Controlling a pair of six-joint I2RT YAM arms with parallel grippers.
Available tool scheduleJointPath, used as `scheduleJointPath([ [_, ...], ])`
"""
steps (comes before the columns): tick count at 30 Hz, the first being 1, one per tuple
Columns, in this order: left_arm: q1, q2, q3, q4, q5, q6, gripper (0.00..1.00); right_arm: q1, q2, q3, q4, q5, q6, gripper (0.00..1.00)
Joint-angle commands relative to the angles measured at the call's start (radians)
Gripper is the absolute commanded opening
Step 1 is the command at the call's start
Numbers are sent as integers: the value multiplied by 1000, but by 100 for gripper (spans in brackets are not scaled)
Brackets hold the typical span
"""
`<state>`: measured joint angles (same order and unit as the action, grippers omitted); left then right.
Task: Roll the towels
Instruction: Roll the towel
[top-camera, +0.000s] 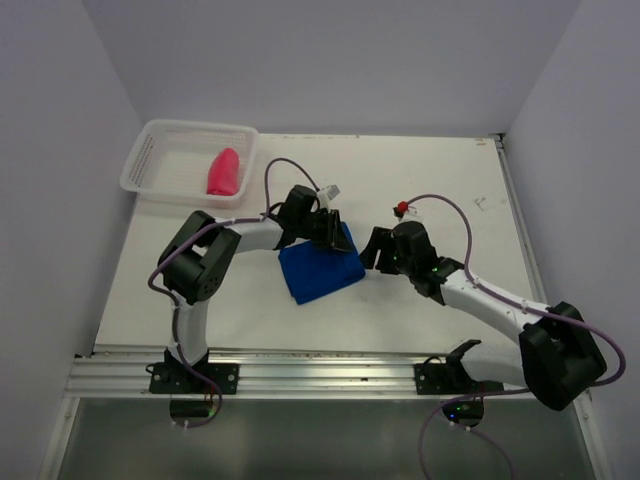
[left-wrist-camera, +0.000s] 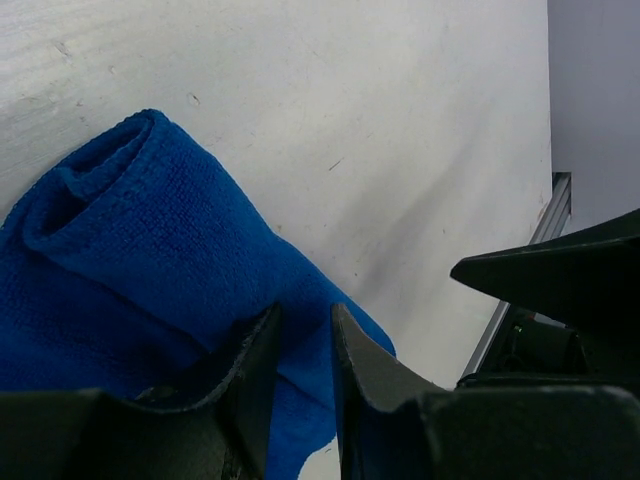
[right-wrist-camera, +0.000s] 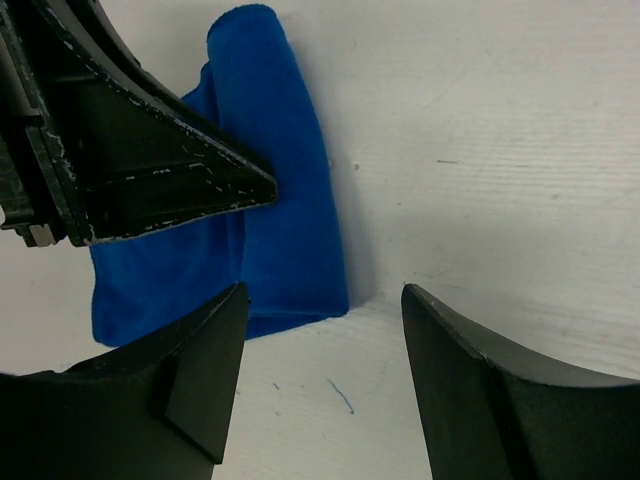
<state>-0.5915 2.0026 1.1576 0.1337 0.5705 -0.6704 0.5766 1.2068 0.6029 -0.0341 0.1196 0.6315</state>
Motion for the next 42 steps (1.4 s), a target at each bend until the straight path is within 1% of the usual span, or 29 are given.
scheduleJointPath([
  [1, 1, -22, -30, -26, -50, 9, 31, -29, 63, -11, 115, -188, 76, 67],
  [7, 1, -37, -56, -11, -50, 3, 31, -31, 149, 3, 140, -228, 63, 66],
  [17, 1, -76, -90, 0, -52, -5, 31, -31, 212, -15, 184, -242, 50, 65],
  [25, -1, -97, -113, 9, -55, -11, 31, -29, 263, -5, 215, -268, 46, 61],
  [34, -1, -102, -121, 12, -55, -11, 31, -29, 321, -15, 258, -317, 54, 47],
  [35, -1, -100, -119, 12, -57, -11, 31, -29, 326, -15, 261, -322, 51, 43],
  [40, -1, -105, -110, -8, -63, 3, 31, -29, 316, -20, 258, -319, 33, 27],
  [41, 1, -107, -105, -11, -64, 5, 31, -29, 307, -20, 247, -310, 21, 21],
  [42, 1, -110, -101, -20, -67, 8, 31, -27, 301, -20, 241, -305, 13, 19],
])
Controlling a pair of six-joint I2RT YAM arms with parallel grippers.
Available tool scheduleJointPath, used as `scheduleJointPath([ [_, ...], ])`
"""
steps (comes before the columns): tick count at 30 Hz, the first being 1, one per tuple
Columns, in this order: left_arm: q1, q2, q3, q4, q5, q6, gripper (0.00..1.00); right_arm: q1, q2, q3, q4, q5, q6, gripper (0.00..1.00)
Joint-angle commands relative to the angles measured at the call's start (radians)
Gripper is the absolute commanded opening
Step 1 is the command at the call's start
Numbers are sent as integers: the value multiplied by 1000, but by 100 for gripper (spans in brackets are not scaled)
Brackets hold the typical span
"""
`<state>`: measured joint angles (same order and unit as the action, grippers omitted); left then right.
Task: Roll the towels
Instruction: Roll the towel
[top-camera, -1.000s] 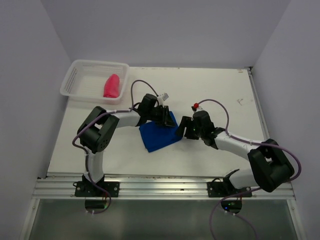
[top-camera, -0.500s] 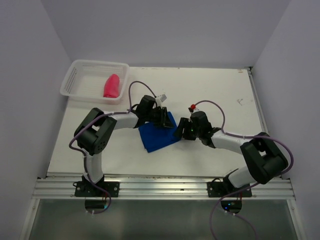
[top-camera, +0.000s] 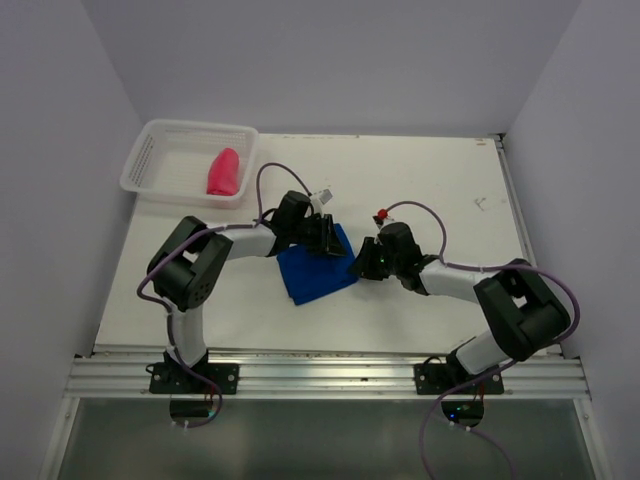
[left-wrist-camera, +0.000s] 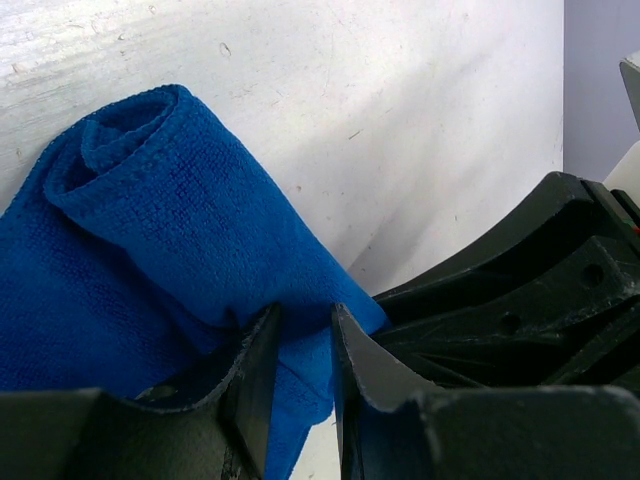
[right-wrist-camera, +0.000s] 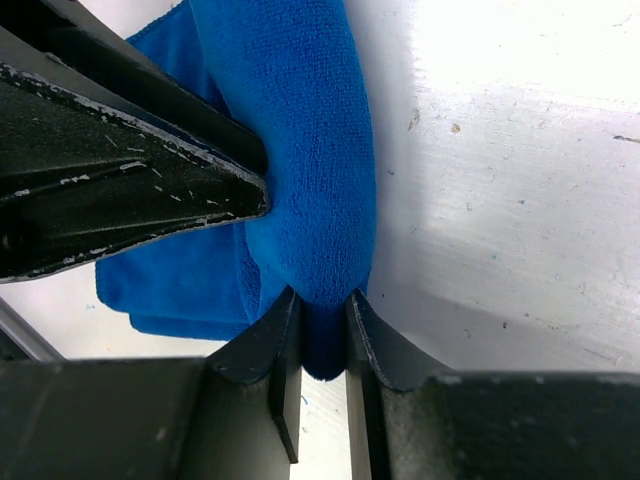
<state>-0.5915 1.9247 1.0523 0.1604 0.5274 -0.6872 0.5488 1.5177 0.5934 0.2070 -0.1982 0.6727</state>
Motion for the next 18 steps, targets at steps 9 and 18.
scheduleJointPath([
  [9, 47, -90, 43, -61, -26, 32, 32, 31, -77, 22, -127, 135, -143, 0],
  [18, 88, -170, 48, -56, -20, 23, 33, 197, -90, 97, -276, 428, -277, 0],
])
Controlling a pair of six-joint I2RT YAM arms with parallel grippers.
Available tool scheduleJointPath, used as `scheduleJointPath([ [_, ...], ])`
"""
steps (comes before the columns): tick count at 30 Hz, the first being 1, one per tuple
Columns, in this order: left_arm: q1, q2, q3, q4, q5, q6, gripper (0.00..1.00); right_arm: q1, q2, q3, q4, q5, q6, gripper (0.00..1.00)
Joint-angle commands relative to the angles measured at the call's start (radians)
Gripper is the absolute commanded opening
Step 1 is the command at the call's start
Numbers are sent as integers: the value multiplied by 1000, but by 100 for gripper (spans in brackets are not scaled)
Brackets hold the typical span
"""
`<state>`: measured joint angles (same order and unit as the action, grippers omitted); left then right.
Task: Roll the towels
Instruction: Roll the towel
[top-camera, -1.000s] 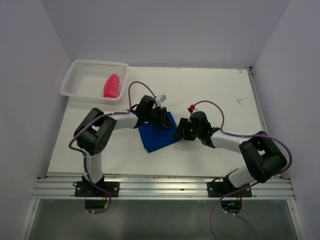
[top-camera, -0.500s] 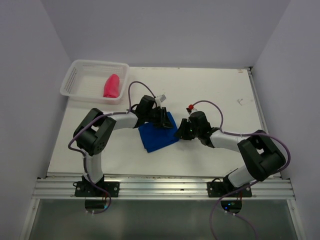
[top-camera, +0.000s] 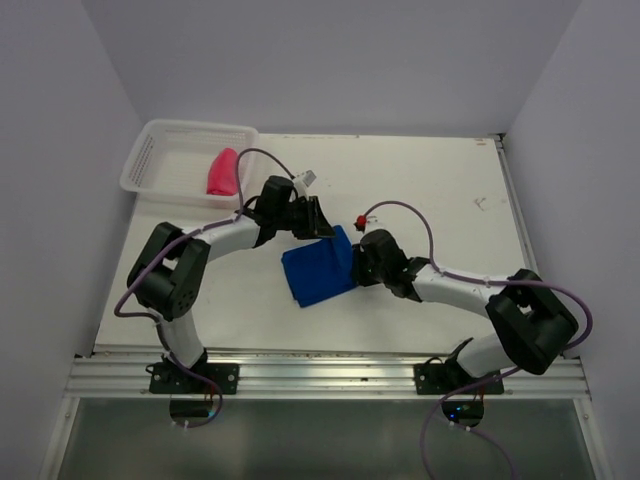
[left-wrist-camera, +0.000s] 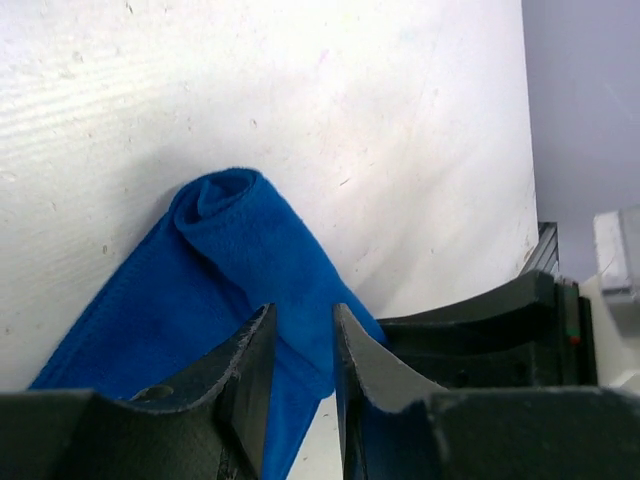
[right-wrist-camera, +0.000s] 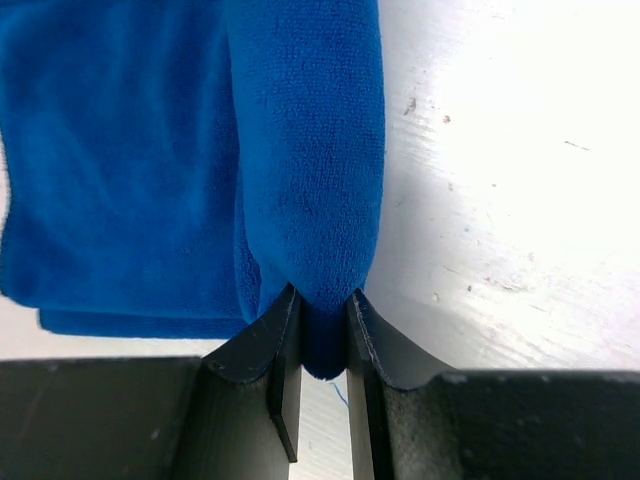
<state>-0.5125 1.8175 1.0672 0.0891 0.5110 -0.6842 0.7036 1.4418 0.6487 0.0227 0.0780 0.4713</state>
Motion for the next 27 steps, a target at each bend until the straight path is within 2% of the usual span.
scheduleJointPath([
  [1, 9, -67, 31, 18, 1, 17, 33, 53, -8, 57, -116, 213, -82, 0],
  [15, 14, -76, 13, 46, 24, -26, 33, 218, 117, 206, -276, 586, -267, 0],
  [27, 23, -52, 31, 69, 49, -47, 33, 408, 284, 308, -360, 798, -350, 0],
])
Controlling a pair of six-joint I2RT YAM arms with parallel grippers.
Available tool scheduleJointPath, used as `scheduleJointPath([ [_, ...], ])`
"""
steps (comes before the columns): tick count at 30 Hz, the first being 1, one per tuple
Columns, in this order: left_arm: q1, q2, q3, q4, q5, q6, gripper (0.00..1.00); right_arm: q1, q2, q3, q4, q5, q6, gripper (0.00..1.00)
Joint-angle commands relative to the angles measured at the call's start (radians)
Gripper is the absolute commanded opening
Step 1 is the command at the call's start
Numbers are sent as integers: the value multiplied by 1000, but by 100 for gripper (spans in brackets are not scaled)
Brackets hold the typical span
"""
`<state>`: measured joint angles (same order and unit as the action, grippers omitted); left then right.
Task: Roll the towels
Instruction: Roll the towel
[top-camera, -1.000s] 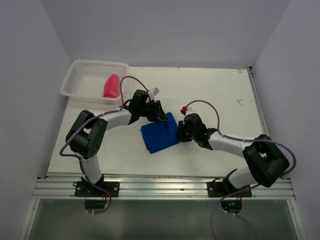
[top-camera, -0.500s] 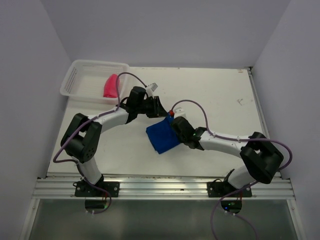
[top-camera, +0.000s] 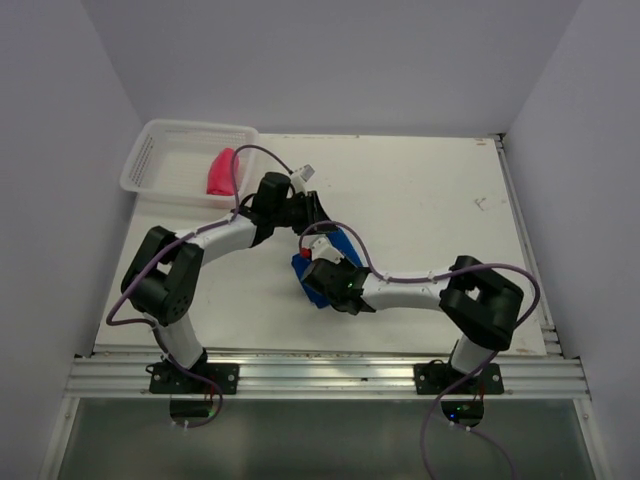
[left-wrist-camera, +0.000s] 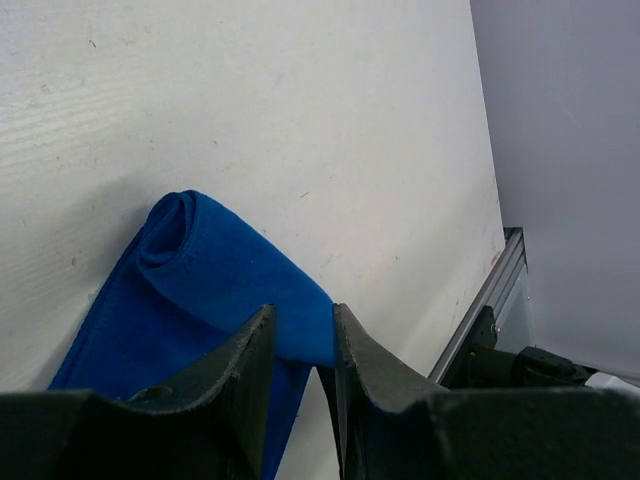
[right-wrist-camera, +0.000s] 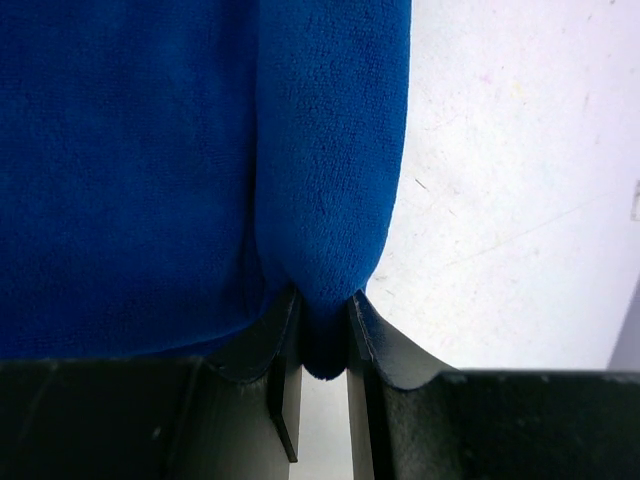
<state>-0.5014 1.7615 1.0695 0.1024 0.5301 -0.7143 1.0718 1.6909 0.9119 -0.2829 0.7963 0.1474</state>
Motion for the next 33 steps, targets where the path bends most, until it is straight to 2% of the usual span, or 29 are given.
scheduleJointPath([
  [1, 12, 6, 27, 62, 37, -22, 33, 46, 62, 54, -61, 96, -28, 0],
  [11, -2, 36, 9, 167, 83, -72, 33, 105, 210, 154, -153, 170, -26, 0],
  [18, -34, 111, -8, 263, 134, -93, 33, 111, 237, 171, -164, 172, -20, 0],
  [24, -40, 168, -32, 281, 111, -83, 33, 116, 234, 165, -156, 162, -14, 0],
  [28, -42, 197, -39, 220, 71, -47, 32, 116, 204, 151, -142, 152, 3, 5],
  [33, -42, 200, -74, 203, 42, -33, 32, 116, 153, 133, -122, 139, 41, 18],
])
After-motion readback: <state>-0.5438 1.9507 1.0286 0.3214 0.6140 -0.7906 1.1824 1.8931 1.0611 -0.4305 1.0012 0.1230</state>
